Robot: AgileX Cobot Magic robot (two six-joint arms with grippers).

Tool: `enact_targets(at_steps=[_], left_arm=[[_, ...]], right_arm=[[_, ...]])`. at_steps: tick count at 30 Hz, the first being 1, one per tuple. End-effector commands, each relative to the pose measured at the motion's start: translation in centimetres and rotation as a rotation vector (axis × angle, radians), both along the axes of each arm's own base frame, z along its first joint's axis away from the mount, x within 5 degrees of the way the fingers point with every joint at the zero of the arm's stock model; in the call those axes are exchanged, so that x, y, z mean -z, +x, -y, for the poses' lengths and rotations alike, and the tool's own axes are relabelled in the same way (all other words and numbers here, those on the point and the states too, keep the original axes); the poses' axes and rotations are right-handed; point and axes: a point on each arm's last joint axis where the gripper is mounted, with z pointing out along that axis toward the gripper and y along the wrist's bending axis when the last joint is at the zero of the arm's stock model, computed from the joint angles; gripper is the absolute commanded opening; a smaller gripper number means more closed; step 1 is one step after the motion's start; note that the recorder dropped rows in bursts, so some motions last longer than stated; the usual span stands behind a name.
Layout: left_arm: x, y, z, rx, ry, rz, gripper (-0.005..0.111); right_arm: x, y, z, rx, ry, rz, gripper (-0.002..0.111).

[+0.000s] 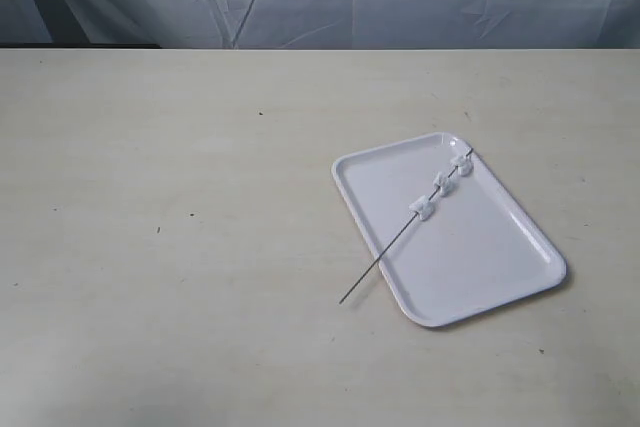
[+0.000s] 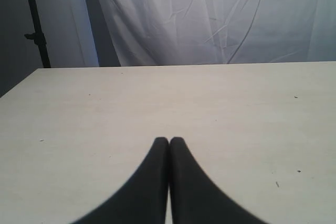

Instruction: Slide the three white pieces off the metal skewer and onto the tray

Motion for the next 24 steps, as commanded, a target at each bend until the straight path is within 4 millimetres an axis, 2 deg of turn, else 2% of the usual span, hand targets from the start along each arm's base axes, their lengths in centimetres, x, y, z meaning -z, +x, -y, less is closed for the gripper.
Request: enact_targets(at_steps=[1, 7, 13, 17, 24], left_arm=[[-0.1, 0.0, 0.0, 0.004, -0.004, 0.016, 0.000], [-1.0, 0.1, 0.0, 0.007, -0.002, 0.114, 0.000], [-2.2, 0.0, 0.1, 0.006, -0.102, 0.257, 0.000], [-3.1, -0.1, 0.0, 0.005, -0.101, 0.348, 0.000], [-4.6, -0.6, -0.1, 0.002, -0.090, 0.522, 0.000]], right_arm=[[-0.1, 0.0, 0.0, 0.006, -0.003, 0.017, -0.001], [-0.4, 0.1, 0.0, 0.006, 0.000, 0.049, -0.001], [-2.4, 0.2, 0.0, 0.014, 0.113, 0.271, -0.001], [-3.4, 0.1, 0.1, 0.024, 0.134, 0.384, -0.001], [-3.6, 0.1, 0.2, 0.025, 0.134, 0.405, -0.001]])
